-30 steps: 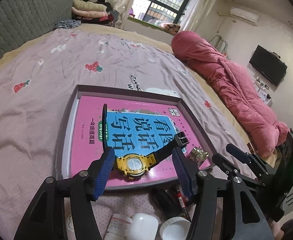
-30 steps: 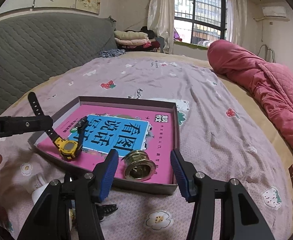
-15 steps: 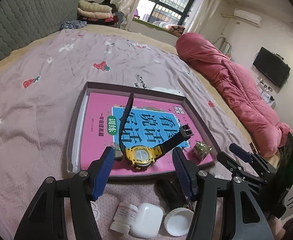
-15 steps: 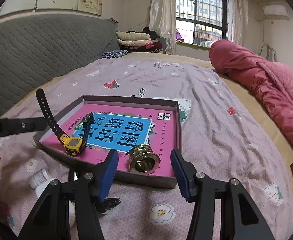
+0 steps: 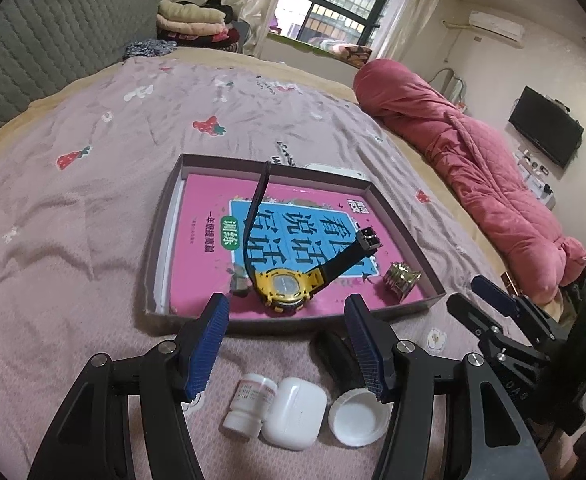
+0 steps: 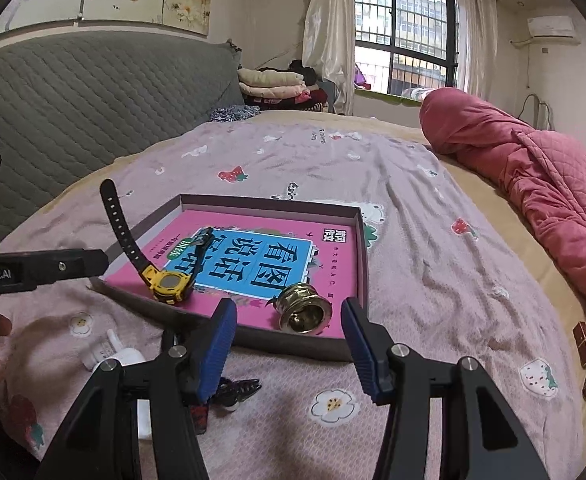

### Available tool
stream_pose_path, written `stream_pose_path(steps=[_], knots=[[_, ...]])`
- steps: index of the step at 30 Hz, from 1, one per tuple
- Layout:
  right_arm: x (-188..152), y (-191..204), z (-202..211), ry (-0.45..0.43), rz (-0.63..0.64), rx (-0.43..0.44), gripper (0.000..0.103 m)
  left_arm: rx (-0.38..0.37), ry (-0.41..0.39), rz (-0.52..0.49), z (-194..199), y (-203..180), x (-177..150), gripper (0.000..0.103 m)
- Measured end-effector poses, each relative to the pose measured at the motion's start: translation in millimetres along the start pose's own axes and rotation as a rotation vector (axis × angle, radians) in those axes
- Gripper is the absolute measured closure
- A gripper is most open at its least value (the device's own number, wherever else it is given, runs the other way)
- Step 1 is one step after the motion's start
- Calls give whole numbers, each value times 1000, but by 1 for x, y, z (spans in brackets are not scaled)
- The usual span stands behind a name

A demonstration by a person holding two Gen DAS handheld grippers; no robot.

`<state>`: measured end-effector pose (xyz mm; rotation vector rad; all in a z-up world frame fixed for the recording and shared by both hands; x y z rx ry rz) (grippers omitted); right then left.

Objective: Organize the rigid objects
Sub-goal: 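Withdraw both tools from the box back toward the remaining objects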

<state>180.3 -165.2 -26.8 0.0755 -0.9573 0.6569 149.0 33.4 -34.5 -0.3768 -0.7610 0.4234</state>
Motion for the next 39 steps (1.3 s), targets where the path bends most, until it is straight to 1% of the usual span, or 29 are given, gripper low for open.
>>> stream_pose_path(steps=[6,9,13,16,19,30,39], knots=[[-5,-4,9,7,-39,12,49,16,10,3,6,6,-6,41],[-6,-1,12,16,-10,-5,49,22,14,1,8,9,-8,41],[-10,8,14,28,6,9,49,31,16,-1,10,13,-10,41],[-10,15,13,35,28,14,49,62,35,3,9,21,-15,41],[-11,19,14,38,34,24,49,76,57,8,8,27,-21,41],[-20,30,20,55,39,45,49,64,69,-10,13,23,-29,41],[-27,38,24,68,35,74,49,55,109,-14,17,21,-46,41]])
Point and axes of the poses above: each gripper's, at about its wrist camera, not at the fingertips, and z roughly against the way its jaws point, y to its left, x to its top, the point moved 10 cm from there along -z, roughly the way its jaws point, and after that the axes turned 13 degrees about z, right-handed, at the moved point
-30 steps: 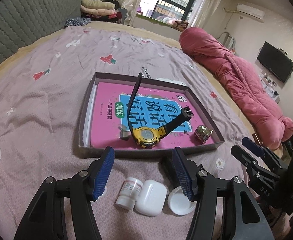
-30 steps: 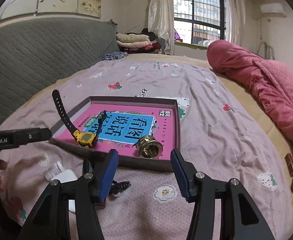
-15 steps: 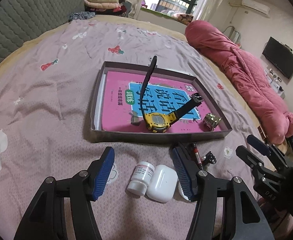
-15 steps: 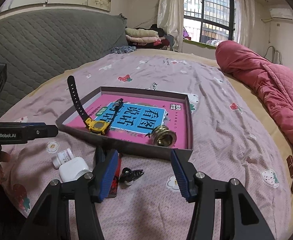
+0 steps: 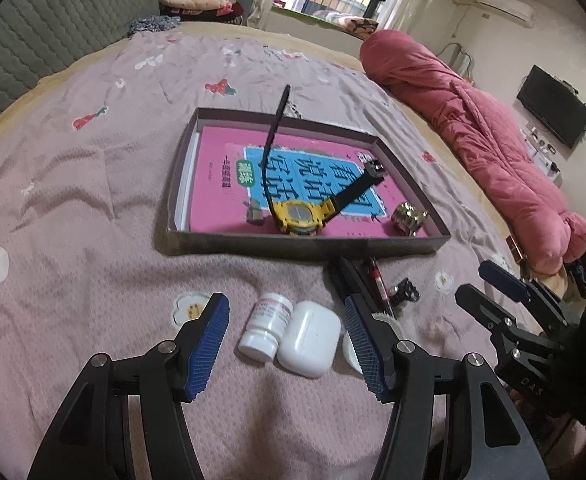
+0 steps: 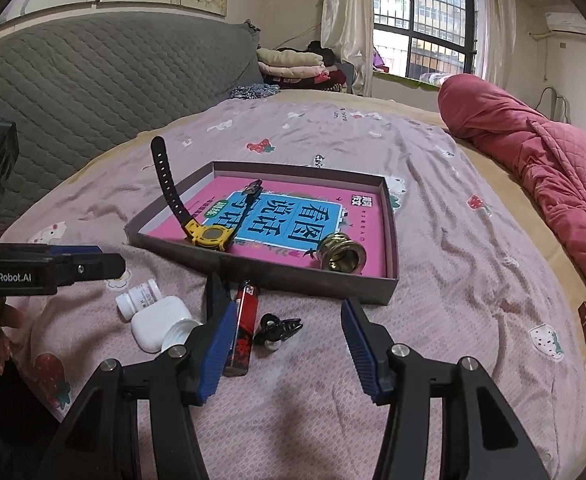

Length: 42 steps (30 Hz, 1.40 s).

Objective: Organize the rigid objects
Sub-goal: 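Withdraw both tools from the box back toward the remaining objects, then grasp the white pill bottle with the left tool while the right tool grasps the white cap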

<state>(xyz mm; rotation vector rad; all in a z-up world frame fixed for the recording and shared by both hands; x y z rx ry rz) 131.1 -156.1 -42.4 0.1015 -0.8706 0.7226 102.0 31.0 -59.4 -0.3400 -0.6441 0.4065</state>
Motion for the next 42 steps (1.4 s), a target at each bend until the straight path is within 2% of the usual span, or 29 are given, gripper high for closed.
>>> stream_pose_path(steps=[11,18,26,31,42], knots=[[-14,6,1,34,-20,37,49,48,39,-8,-4,13,-16,41],[-16,24,1,45,30,69,49,56,56,-14,-6,15,-20,41],[-18,58,-2,53,148,118,49,64,100,-27,-15,17,-30,41],[-22,65,-6,66,166,131,49,76,118,-14,-24,22,-32,41],[-25,67,-12,80,178,136,49,139,93,-21,-33,36,-24,41]])
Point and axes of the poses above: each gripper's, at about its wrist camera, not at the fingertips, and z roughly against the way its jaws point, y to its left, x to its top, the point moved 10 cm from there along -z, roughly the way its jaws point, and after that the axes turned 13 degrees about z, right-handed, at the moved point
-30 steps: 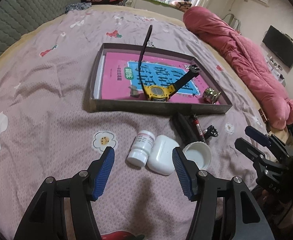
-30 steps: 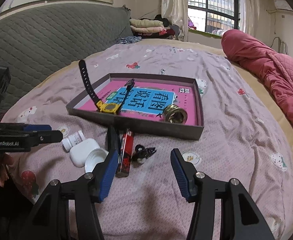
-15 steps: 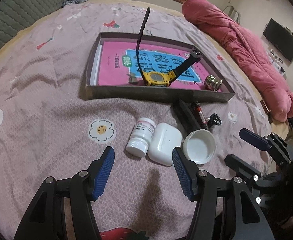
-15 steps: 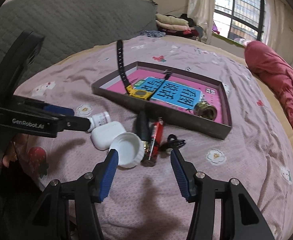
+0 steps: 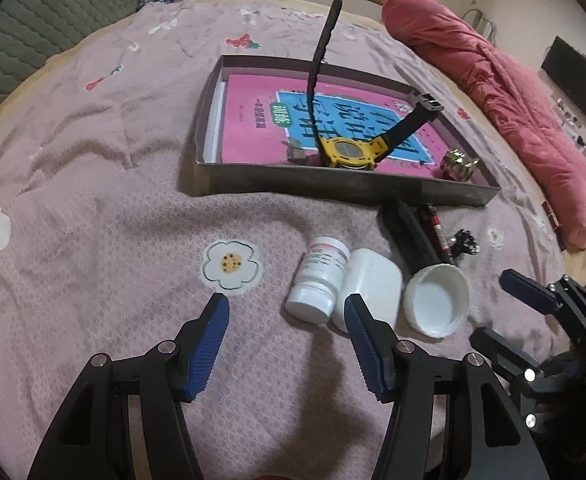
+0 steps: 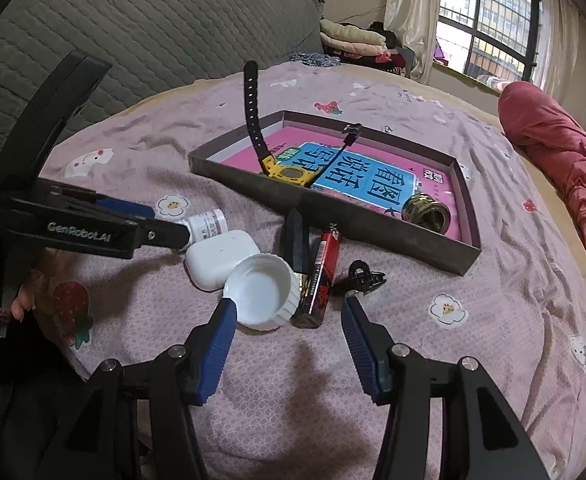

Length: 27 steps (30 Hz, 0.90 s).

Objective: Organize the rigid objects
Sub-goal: 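Grasp the white pill bottle with the left tool while the right tool grasps the white cap, then grasp the white pill bottle with left tool while right tool grasps the white cap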

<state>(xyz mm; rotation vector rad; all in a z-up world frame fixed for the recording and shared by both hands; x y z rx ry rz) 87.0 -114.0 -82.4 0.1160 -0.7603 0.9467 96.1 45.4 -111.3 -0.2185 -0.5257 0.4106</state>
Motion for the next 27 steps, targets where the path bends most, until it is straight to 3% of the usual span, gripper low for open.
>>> stream_pose_path(steps=[6,21,27], knots=[[1,9,-5,8,44,2,49,28,-5,-29,-8,0,3,42],[6,34,-25,24,221,-51,49,-3,-2,-22,-22,-5,16,42],[8,32,-30,26,230,-68,49,5,7,-38,-28,-5,21,41]])
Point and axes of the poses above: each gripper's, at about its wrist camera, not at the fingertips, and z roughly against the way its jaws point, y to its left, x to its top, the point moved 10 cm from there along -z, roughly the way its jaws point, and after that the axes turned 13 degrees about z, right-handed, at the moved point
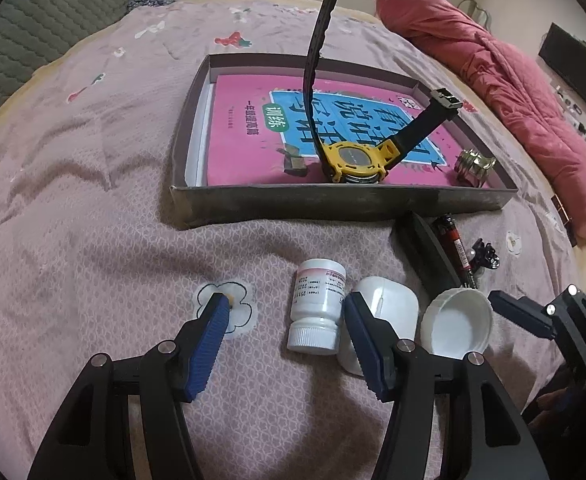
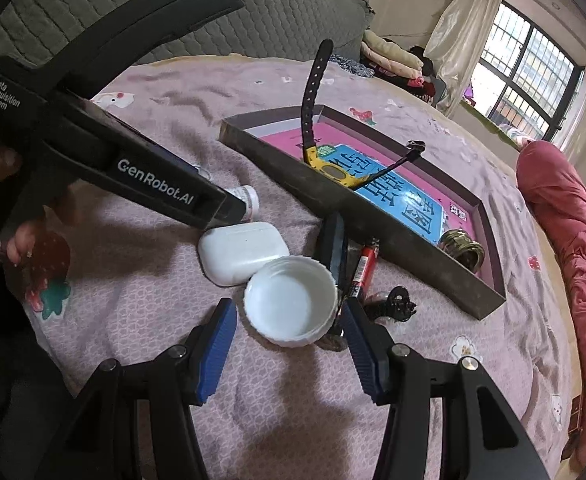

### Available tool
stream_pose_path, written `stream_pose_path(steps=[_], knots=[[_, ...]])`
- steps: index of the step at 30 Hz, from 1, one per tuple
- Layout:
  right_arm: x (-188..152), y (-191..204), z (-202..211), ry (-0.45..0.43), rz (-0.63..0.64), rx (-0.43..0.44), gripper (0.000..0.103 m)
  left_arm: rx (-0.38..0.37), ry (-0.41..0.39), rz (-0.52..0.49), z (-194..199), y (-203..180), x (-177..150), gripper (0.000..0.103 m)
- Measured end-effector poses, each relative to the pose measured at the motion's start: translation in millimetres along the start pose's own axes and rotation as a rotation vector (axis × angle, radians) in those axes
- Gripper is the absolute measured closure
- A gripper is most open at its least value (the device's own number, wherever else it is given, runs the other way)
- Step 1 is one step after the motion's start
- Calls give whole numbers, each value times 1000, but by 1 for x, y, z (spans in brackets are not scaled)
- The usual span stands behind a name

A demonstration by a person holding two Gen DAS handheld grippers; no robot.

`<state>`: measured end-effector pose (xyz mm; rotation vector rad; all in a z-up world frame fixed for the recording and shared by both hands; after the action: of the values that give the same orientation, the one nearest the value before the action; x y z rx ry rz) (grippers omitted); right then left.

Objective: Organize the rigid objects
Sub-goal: 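Grasp the white pill bottle with left tool while right tool grasps the white cap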

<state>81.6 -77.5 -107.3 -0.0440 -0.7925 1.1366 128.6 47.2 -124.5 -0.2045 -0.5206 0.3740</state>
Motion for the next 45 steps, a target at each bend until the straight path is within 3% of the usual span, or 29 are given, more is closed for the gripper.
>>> stream_pose_path(steps=[14,23,34,39,45], knots=[[3,-1,-8,0,49,-35,49,112,26,-124,-7,-5,-8,43],[8,0,-16,-1,89,-70,49,86,17,-125,-5,-13,-9,57],[8,-5,-21,1,98,-77,49,62,24,-107,-9,-16,-5,61],[10,-9,-24,-2,79,-74,52,61,26,-128,-10,-22,-6,71],[11,-24,-21,-31,4,-51,52,52,28,-127,-10,-25,-7,75]])
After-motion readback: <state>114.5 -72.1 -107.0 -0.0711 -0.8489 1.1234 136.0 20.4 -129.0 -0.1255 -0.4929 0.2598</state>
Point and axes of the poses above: each gripper's, at about its wrist camera, not at the fingertips, and z roughly against the way its jaws point, y to its left, x to its top, the point moved 10 cm from there along -z, roughly the way its jaws point, and after that the axes turned 13 degrees about z, right-handed, at the moved point
